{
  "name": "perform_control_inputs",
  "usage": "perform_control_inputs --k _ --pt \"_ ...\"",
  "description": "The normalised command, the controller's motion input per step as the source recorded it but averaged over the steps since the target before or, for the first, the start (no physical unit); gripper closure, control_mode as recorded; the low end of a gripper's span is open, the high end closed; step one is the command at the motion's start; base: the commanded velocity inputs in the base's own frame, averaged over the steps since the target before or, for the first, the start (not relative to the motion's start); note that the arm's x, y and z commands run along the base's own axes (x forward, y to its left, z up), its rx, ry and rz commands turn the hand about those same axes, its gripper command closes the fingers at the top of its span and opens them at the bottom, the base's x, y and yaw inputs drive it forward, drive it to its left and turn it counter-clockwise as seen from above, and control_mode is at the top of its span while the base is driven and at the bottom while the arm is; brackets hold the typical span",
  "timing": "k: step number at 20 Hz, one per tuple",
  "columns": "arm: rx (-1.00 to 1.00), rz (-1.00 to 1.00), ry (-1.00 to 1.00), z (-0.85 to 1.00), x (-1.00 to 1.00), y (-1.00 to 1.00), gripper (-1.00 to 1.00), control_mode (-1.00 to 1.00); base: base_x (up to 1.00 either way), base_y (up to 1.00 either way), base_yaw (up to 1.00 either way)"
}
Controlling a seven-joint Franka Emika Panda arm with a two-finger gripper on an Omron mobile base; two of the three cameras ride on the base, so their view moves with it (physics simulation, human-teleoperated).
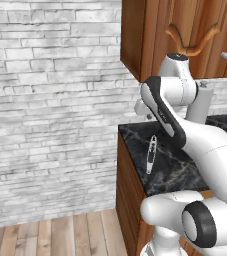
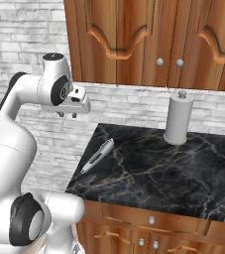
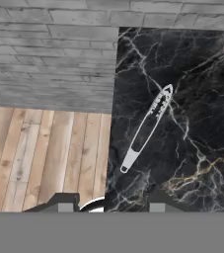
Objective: Pick up the tongs from the counter and place them near the plate next to the oven.
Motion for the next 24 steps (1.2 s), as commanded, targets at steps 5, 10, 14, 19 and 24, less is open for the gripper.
perform_control_inputs --k 5,10,14,19,24 --pt "-0.07 0.00 0.07 -0.36 -0.25 0.08 -1.00 -1.00 0.00 0.00 0.00" --pt "-0.08 -0.21 0.08 -1.00 -0.39 0.01 -1.00 -1.00 0.00 0.00 0.00" --pt "-0.03 -0.20 0.21 -0.92 -0.05 -0.23 -1.00 -1.00 0.00 0.00 0.00" --pt "0.00 -0.12 0.16 -0.53 0.12 -0.25 -1.00 -1.00 0.00 0.00 0.00" --pt "0.00 -0.01 0.15 -0.43 0.49 -0.27 -1.00 -1.00 0.00 0.00 0.00"
